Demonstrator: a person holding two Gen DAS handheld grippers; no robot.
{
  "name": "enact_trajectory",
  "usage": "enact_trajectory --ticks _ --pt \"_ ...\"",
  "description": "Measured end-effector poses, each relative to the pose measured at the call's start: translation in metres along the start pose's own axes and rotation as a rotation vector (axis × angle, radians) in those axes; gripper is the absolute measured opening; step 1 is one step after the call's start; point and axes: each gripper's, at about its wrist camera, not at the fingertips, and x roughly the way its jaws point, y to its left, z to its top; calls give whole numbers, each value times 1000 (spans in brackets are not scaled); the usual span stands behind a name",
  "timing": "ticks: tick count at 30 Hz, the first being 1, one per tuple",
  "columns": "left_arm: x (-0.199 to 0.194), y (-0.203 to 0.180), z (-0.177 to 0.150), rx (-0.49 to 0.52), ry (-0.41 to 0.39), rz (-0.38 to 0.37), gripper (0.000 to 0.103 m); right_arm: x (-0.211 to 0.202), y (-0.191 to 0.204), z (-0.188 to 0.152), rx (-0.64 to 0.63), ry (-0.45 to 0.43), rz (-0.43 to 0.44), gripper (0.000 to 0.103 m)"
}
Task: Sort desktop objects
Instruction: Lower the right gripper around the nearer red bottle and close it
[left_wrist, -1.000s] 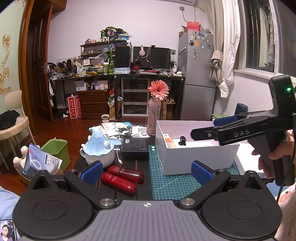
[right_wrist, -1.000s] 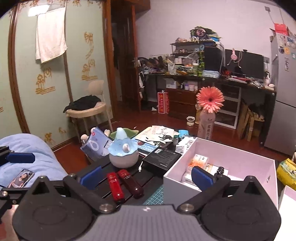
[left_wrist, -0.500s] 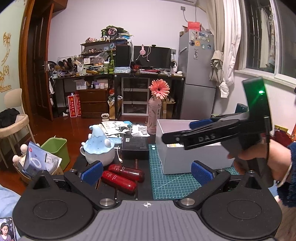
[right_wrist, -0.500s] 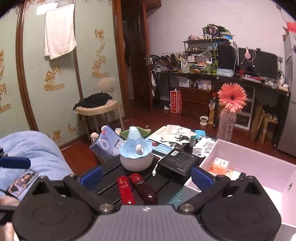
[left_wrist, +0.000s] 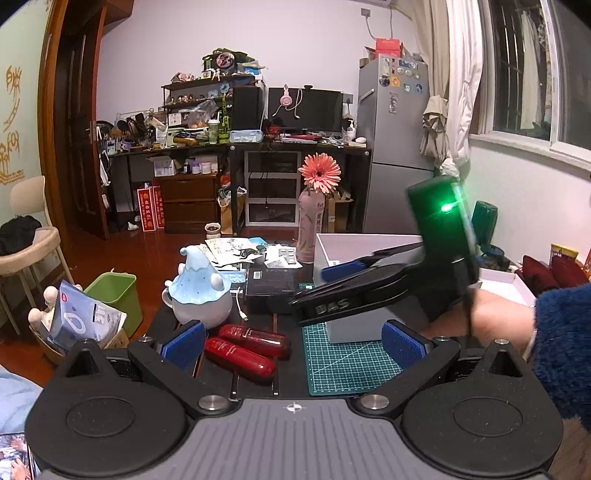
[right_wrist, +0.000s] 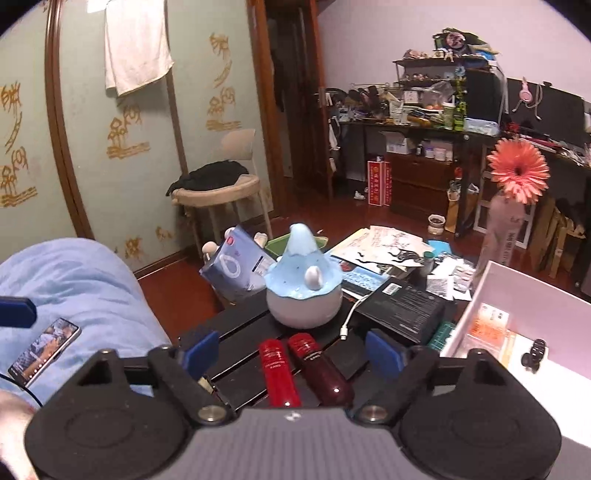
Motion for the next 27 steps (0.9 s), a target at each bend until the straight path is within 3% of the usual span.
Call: enact_trajectory --ticks 14,17,27 --pt "4 2 0 -4 16 1 103 50 12 -9 -59 65 25 76" --pt "5 1 0 -1 20 1 103 58 13 -14 -77 78 24 66" --pt "6 -1 0 11 24 6 103 81 15 -27 -80 116 65 66"
